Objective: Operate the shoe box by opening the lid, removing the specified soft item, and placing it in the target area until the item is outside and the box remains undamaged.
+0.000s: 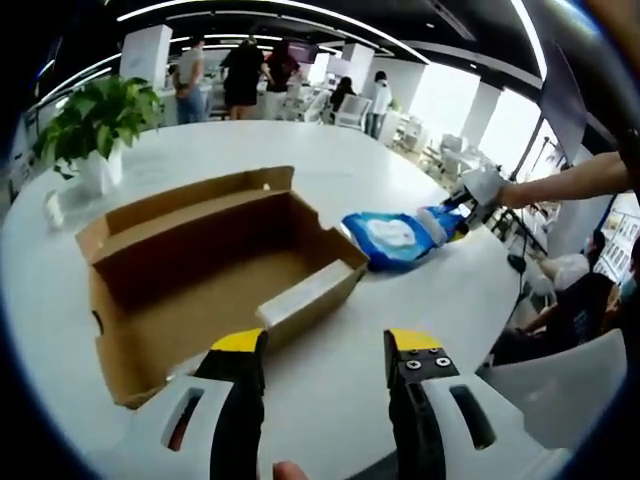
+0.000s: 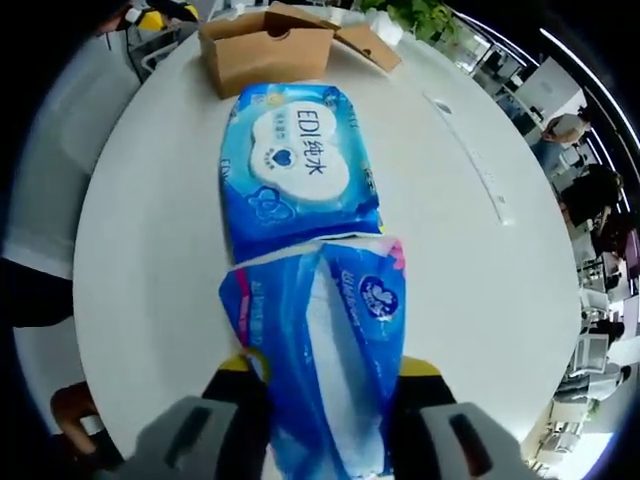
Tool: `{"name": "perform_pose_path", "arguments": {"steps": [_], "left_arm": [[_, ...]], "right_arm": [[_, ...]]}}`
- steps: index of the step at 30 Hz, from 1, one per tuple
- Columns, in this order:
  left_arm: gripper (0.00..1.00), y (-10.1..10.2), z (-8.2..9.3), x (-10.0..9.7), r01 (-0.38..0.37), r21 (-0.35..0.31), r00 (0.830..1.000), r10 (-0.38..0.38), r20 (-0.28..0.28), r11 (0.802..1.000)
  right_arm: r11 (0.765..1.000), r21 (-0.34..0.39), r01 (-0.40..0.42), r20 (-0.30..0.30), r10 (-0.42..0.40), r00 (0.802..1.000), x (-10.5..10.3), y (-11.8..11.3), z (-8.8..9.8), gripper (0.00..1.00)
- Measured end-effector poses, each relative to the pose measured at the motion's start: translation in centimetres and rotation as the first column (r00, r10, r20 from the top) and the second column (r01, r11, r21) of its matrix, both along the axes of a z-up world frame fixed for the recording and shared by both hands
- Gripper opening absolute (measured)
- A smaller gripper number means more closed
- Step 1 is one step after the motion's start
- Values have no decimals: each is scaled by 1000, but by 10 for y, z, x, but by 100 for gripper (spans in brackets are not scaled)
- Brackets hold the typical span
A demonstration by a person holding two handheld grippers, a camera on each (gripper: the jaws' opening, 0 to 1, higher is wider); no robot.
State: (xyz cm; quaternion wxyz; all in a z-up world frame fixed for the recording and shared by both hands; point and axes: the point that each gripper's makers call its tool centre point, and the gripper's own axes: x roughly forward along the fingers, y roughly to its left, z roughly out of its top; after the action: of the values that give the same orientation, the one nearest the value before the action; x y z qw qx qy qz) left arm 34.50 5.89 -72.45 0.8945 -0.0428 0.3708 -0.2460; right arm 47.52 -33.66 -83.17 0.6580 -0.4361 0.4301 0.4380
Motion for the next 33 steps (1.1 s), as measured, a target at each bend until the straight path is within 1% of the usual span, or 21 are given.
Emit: {"name": "perform_pose_path", "arguments": {"steps": [5, 11, 13, 20, 30, 33], "left_arm": [[48, -2, 0, 0, 2, 1, 1000, -2, -1, 1000], [48, -4, -1, -1, 6, -1, 1000, -6, -3, 1000], [48, -5, -1, -1, 8, 0, 1000, -8, -3, 1000], [48, -6, -1, -1, 13, -4, 1000, -13, -3, 1000], [48, -3, 3, -3, 14, -6, 1000, -14, 8, 1000], [48, -2, 6, -4, 11, -10, 1000, -11, 12, 1000]], "right_arm": [[1000, 1, -13, -6, 13, 1000, 4, -2, -4, 45], [1000, 1, -26, -11, 26, 1000, 4, -3, -6, 47], [1000, 10, -25, -8, 25, 1000, 6, -1, -6, 47], [999, 8, -32, -5, 32, 999, 8, -2, -4, 47], [1000, 16, -19, -1, 19, 1000, 4, -1, 3, 47], [1000, 19, -7, 9, 7, 1000, -2, 2, 11, 48]]}}
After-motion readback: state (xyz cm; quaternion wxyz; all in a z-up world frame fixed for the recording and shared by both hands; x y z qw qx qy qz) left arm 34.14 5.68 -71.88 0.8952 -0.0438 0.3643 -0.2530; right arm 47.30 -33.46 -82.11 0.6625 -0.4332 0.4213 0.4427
